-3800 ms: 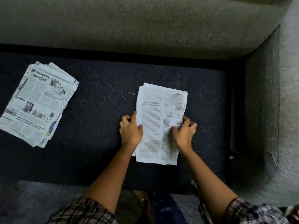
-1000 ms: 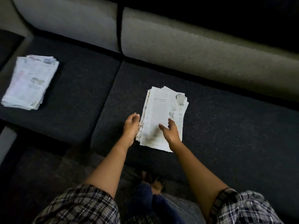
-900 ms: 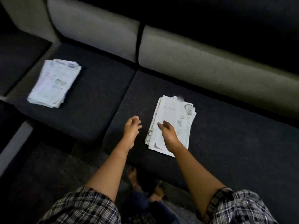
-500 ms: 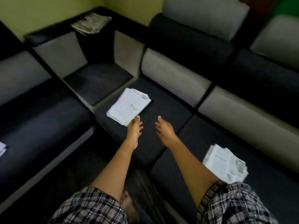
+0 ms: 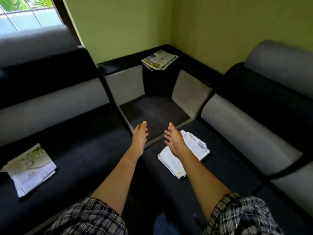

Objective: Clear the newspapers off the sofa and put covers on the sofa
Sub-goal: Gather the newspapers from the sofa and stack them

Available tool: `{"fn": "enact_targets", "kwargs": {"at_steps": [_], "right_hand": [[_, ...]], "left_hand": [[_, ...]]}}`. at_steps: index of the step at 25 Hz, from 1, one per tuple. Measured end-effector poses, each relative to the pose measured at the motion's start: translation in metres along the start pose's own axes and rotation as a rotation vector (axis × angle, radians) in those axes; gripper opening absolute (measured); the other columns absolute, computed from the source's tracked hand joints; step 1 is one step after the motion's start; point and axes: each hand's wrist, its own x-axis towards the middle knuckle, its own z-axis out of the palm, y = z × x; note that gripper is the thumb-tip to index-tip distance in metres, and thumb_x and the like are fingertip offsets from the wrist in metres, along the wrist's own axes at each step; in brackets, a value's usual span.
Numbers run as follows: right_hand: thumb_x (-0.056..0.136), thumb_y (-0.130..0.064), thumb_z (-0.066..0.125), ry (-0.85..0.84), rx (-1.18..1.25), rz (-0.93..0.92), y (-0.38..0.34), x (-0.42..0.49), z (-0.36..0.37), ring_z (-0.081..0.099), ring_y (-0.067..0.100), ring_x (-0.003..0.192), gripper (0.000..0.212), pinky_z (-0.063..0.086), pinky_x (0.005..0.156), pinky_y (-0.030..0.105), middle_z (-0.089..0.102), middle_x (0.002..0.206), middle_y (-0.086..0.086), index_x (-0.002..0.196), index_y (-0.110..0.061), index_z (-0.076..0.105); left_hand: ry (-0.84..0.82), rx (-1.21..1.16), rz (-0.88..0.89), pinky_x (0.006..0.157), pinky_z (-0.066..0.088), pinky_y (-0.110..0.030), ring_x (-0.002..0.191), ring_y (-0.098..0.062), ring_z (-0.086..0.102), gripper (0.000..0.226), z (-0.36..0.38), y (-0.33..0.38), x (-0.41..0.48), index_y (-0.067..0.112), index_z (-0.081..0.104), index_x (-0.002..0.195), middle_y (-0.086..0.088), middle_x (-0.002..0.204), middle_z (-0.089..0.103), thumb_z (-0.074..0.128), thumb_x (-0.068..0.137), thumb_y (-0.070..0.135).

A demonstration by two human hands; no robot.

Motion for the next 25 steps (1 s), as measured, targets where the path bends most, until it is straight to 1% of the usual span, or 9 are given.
{"fn": "enact_targets", "kwargs": {"at_steps": [2, 3, 5, 7, 11, 13, 17, 21, 25], "right_hand": [[0.098, -0.038, 0.039, -0.003, -0.005, -0.009, -0.015, 0.037, 0.029, 0.037, 0.028, 0.134, 0.054, 0.03, 0.108, 0.041, 0.038, 0.146, 0.014, 0.142, -0.007, 0.033], [0.098, -0.038, 0.039, -0.004, -0.006, -0.013, -0.024, 0.058, 0.043, 0.038, 0.028, 0.133, 0.053, 0.031, 0.107, 0.041, 0.039, 0.145, 0.014, 0.141, -0.007, 0.034], [0.098, -0.037, 0.04, -0.006, 0.003, -0.016, -0.042, 0.096, 0.067, 0.038, 0.029, 0.133, 0.053, 0.031, 0.107, 0.041, 0.039, 0.145, 0.015, 0.141, -0.006, 0.035], [0.099, -0.036, 0.04, -0.031, 0.001, -0.013, -0.07, 0.14, 0.094, 0.038, 0.03, 0.133, 0.053, 0.032, 0.106, 0.041, 0.039, 0.144, 0.017, 0.141, -0.004, 0.035], [0.099, -0.035, 0.039, -0.048, 0.013, -0.024, -0.132, 0.223, 0.141, 0.038, 0.031, 0.132, 0.054, 0.032, 0.106, 0.042, 0.039, 0.144, 0.019, 0.141, -0.004, 0.034], [0.099, -0.035, 0.038, -0.043, 0.01, -0.025, -0.153, 0.256, 0.156, 0.038, 0.031, 0.133, 0.053, 0.032, 0.106, 0.042, 0.039, 0.144, 0.019, 0.143, -0.005, 0.032], [0.1, -0.034, 0.036, -0.035, 0.03, 0.001, -0.183, 0.323, 0.176, 0.039, 0.032, 0.132, 0.052, 0.032, 0.106, 0.042, 0.04, 0.143, 0.019, 0.143, -0.006, 0.032], [0.1, -0.033, 0.038, 0.019, 0.149, 0.043, -0.211, 0.397, 0.186, 0.042, 0.033, 0.129, 0.05, 0.035, 0.103, 0.041, 0.044, 0.139, 0.02, 0.14, -0.004, 0.035], [0.099, -0.029, 0.042, 0.085, 0.329, 0.102, -0.235, 0.481, 0.198, 0.043, 0.034, 0.128, 0.05, 0.038, 0.099, 0.04, 0.046, 0.137, 0.023, 0.139, -0.001, 0.034]], "left_hand": [[0.023, -0.018, 0.002, 0.087, 0.038, -0.03, 0.109, -0.022, 0.05, 0.029, -0.008, 0.021, 0.037, 0.018, 0.047, 0.12, -0.007, 0.119, 0.051, 0.04, 0.098, 0.035], [0.028, -0.026, 0.006, 0.089, 0.038, -0.032, 0.106, -0.02, 0.049, 0.029, -0.01, 0.031, 0.058, 0.019, 0.047, 0.121, -0.006, 0.117, 0.05, 0.04, 0.098, 0.035], [0.031, -0.016, 0.007, 0.1, 0.035, -0.037, 0.113, -0.021, 0.049, 0.039, -0.013, 0.051, 0.096, 0.015, 0.044, 0.131, -0.008, 0.125, 0.051, 0.039, 0.098, 0.036], [0.043, -0.002, 0.011, 0.102, 0.034, -0.039, 0.121, -0.026, 0.048, 0.044, -0.013, 0.08, 0.141, 0.012, 0.041, 0.135, -0.009, 0.131, 0.05, 0.039, 0.098, 0.037], [0.076, -0.007, 0.018, 0.088, 0.035, -0.033, 0.103, -0.021, 0.05, 0.041, -0.006, 0.143, 0.227, 0.012, 0.045, 0.13, -0.004, 0.112, 0.051, 0.039, 0.098, 0.037], [0.082, -0.018, 0.008, 0.088, 0.036, -0.032, 0.101, -0.018, 0.049, 0.039, -0.001, 0.161, 0.262, 0.013, 0.045, 0.129, -0.002, 0.11, 0.051, 0.039, 0.098, 0.037], [0.067, -0.019, -0.028, 0.09, 0.036, -0.034, 0.103, -0.02, 0.05, 0.037, 0.017, 0.186, 0.334, 0.015, 0.044, 0.128, -0.005, 0.116, 0.053, 0.039, 0.098, 0.037], [0.04, -0.04, -0.063, 0.092, 0.038, -0.036, 0.111, -0.026, 0.053, 0.03, 0.04, 0.211, 0.417, 0.014, 0.047, 0.118, -0.013, 0.126, 0.055, 0.038, 0.099, 0.035], [0.0, -0.093, -0.143, 0.096, 0.039, -0.038, 0.118, -0.029, 0.052, 0.039, 0.066, 0.24, 0.506, 0.006, 0.045, 0.127, -0.016, 0.129, 0.054, 0.039, 0.099, 0.033]]}}
